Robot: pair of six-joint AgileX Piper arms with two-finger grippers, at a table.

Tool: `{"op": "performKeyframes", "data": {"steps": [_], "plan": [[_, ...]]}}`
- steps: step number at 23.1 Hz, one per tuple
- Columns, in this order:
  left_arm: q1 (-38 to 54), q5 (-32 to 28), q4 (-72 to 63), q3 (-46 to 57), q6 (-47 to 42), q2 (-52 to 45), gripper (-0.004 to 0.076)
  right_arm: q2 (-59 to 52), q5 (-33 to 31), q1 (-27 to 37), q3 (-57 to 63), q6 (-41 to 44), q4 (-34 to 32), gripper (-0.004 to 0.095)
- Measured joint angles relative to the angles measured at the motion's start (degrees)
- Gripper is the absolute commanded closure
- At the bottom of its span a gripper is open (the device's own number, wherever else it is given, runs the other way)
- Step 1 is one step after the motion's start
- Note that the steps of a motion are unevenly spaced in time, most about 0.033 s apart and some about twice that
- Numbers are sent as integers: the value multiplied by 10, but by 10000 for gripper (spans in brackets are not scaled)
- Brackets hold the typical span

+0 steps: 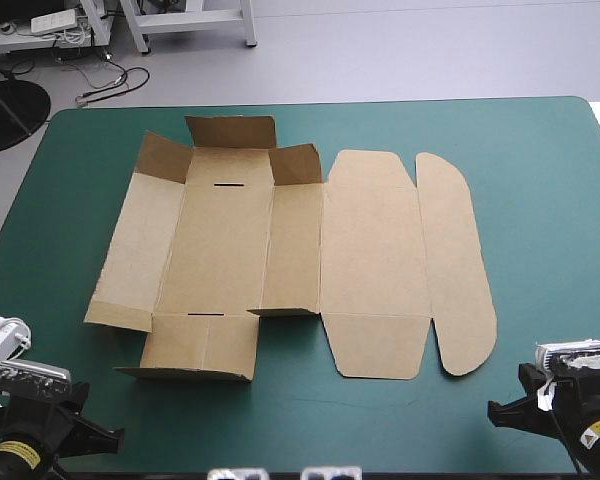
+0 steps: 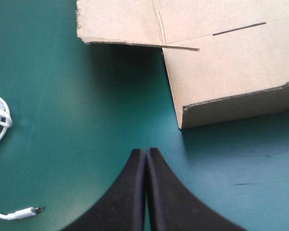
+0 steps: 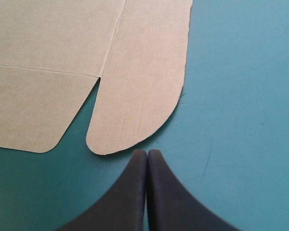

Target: Fold the box

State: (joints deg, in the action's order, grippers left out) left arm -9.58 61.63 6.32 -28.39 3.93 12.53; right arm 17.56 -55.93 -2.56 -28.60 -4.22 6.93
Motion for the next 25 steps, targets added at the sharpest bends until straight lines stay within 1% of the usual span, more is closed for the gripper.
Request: {"op": "performKeyframes", "data": {"steps": [6,8,10,13,15,20,25], "plan": [[0,1,-1,0,0,0,734,0,0,0,0,0,0,928],[0,9,-1,-18,0,5,734,0,0,0,0,0,0,928],[0,31,-3,-73,0,31,734,0,0,0,0,0,0,928],[0,53,-23,-195,15,108,734,0,0,0,0,0,0,928],[0,55,-25,-243,15,148,734,0,0,0,0,0,0,928],[0,54,-27,-315,26,247,734,0,0,0,0,0,0,928],[0,20,-19,-343,30,356,733,0,0,0,0,0,0,928]]}}
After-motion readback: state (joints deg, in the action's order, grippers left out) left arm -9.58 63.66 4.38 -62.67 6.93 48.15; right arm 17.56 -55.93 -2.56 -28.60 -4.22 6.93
